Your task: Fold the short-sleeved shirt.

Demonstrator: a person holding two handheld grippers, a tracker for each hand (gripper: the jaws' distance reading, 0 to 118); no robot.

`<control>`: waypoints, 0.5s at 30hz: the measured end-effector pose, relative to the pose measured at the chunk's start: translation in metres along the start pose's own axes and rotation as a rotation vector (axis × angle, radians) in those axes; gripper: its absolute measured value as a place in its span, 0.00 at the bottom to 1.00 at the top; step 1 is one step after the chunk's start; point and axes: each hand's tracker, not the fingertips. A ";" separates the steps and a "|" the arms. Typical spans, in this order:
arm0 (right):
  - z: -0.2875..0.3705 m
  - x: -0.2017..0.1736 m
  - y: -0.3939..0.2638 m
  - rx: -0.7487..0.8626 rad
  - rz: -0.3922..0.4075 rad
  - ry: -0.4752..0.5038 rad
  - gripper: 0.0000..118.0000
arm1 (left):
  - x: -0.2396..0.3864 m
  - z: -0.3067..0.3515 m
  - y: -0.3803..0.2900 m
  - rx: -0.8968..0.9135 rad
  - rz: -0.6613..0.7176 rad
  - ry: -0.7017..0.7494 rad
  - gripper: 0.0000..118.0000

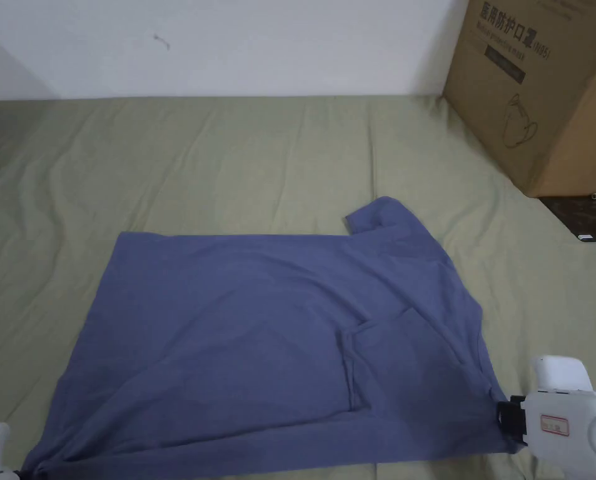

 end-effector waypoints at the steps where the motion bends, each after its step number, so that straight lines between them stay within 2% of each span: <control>1: 0.005 0.001 0.003 0.015 -0.006 0.006 0.00 | -0.001 0.003 0.005 0.009 -0.001 -0.010 0.00; 7: 0.031 -0.008 0.037 0.079 -0.046 0.063 0.00 | 0.004 0.013 0.065 0.093 -0.027 -0.031 0.00; 13: -0.006 -0.007 0.083 0.061 -0.051 0.033 0.00 | 0.019 -0.028 0.146 0.096 -0.138 0.006 0.00; 15: -0.027 -0.005 0.094 0.025 -0.074 0.023 0.00 | 0.024 -0.050 0.164 0.082 -0.159 0.015 0.00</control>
